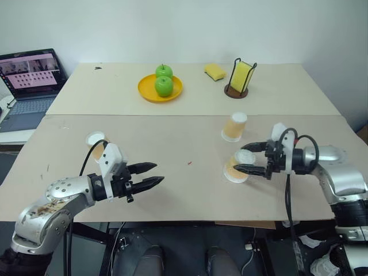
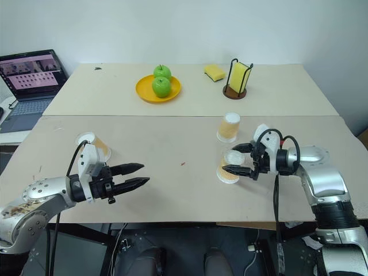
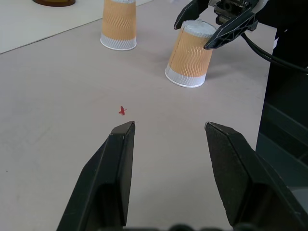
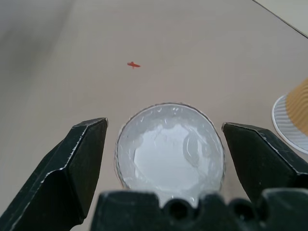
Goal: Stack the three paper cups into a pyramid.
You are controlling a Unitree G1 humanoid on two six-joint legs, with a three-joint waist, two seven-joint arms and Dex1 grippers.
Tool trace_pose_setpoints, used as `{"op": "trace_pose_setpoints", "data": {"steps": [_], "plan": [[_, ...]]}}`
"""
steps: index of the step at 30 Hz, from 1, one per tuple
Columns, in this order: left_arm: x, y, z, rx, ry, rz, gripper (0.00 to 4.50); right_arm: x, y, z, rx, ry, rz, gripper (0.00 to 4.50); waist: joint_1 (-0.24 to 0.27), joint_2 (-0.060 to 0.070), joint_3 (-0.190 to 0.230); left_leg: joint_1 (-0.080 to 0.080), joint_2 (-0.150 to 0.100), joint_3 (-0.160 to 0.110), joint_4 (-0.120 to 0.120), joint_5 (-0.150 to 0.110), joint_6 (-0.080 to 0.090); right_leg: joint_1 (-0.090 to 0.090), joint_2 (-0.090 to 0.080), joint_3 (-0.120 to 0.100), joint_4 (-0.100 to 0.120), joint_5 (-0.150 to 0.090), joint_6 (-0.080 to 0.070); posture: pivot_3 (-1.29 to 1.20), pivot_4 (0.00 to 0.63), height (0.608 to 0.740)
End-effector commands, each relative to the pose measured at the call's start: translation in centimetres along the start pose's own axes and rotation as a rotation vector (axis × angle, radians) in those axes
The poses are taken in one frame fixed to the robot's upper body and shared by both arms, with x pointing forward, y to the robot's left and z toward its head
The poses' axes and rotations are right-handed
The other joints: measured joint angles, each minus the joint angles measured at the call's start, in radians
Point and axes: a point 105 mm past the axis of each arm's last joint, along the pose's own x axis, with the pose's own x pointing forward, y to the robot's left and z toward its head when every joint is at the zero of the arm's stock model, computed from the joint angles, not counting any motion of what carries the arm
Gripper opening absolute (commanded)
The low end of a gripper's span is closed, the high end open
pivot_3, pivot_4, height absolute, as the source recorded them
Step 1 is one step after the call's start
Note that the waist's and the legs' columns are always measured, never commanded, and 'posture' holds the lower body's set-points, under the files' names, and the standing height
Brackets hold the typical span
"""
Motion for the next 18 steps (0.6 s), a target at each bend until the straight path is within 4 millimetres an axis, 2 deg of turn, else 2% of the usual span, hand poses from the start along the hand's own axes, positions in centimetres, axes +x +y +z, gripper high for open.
{"op": "trace_pose_setpoints", "data": {"steps": [1,7,8,12,18], "plan": [[0.0,0.0,0.9,0.036,-0.025,0.002,2.46,-0.3,-0.5,0.9,-0.008,-0.017,-0.018,4.50,0.001,0.000,0.000,0.000,0.000,0.000,0.000,0.000,0.000,0.000,0.000,0.000,0.000,0.000,0.000,0.00,0.150,0.732],[0.0,0.0,0.9,0.032,-0.026,0.007,2.46,-0.2,-0.6,0.9,0.003,-0.025,-0.017,4.50,0.001,0.000,0.000,0.000,0.000,0.000,0.000,0.000,0.000,0.000,0.000,0.000,0.000,0.000,0.000,0.00,0.150,0.732],[-0.1,0.0,0.8,0.031,-0.026,0.007,2.48,-0.1,-0.6,1.0,0.001,-0.026,-0.018,3.99,0.000,0.000,0.000,0.000,0.000,0.000,0.000,0.000,0.000,0.000,0.000,0.000,0.000,0.000,0.000,0.00,0.150,0.732],[-0.1,0.0,0.7,0.027,-0.024,0.007,2.48,0.1,-0.5,1.2,-0.004,-0.033,-0.014,2.78,-0.001,0.000,0.000,0.000,0.000,0.000,0.000,0.000,0.000,0.000,0.000,0.000,0.000,0.000,0.000,0.00,0.150,0.732],[-0.2,-0.1,0.6,0.020,-0.020,0.005,2.48,0.7,-0.1,2.8,-0.041,-0.065,0.015,2.73,-0.001,0.000,0.000,0.000,0.000,0.000,0.000,0.000,0.000,0.000,0.000,0.000,0.001,0.000,0.000,0.00,0.150,0.732]]}}
